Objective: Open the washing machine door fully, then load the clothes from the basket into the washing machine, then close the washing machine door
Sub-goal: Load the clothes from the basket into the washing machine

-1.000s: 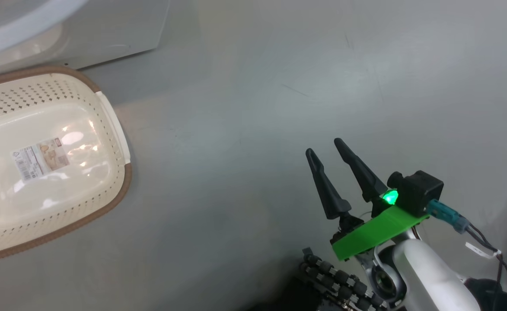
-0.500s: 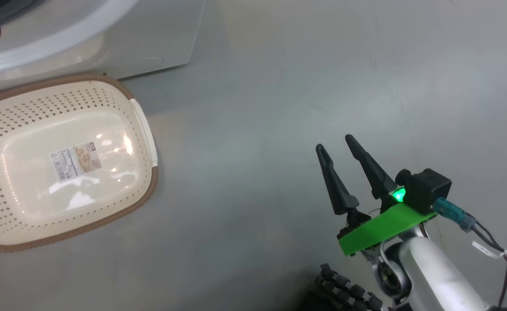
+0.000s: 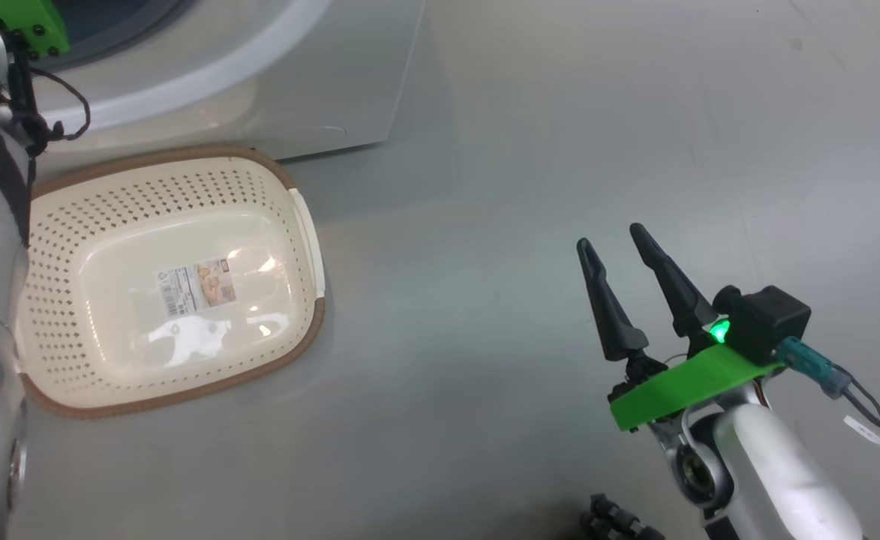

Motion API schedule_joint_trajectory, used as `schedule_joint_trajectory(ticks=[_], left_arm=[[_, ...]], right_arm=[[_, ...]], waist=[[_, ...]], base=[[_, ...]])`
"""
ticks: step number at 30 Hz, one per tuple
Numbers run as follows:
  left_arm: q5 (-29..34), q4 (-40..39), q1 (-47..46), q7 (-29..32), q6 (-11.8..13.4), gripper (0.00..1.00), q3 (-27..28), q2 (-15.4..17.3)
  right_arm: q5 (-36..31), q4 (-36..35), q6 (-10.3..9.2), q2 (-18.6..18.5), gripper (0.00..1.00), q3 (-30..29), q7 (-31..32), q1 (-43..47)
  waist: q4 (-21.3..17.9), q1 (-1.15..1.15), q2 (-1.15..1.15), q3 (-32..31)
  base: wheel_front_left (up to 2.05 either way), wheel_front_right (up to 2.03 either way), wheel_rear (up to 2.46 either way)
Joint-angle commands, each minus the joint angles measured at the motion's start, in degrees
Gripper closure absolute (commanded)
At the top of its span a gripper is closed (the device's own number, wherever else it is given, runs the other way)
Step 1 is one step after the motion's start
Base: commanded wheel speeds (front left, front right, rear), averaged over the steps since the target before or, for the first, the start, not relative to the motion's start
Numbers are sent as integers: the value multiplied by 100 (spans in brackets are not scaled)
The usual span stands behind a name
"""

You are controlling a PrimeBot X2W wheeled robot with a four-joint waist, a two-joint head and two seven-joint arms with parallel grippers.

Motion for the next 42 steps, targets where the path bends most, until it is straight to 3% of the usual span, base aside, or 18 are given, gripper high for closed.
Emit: schedule_joint_trajectory(ticks=[1,12,32,42], left_arm=[[-36,-174,-64,-114,-50,0,72,159],[-135,-803,906,-416,-365,0,-11,-145],[11,-4514,4443,-423,-218,0,357,-400],[193,-5745,5622,-423,-140,0,837,-536]], right_arm=[[-52,-167,-16,-89,0,36,-37,26],[-129,-210,-16,-170,0,-229,-37,101],[-213,-272,-16,-232,0,-497,-37,300],[-218,-268,-16,-255,0,-477,-37,316]], waist=[[113,0,0,-91],[518,0,0,-451],[815,0,0,-908],[880,0,0,-961]], base=[[0,0,0],[0,0,0],[0,0,0],[0,0,0]])
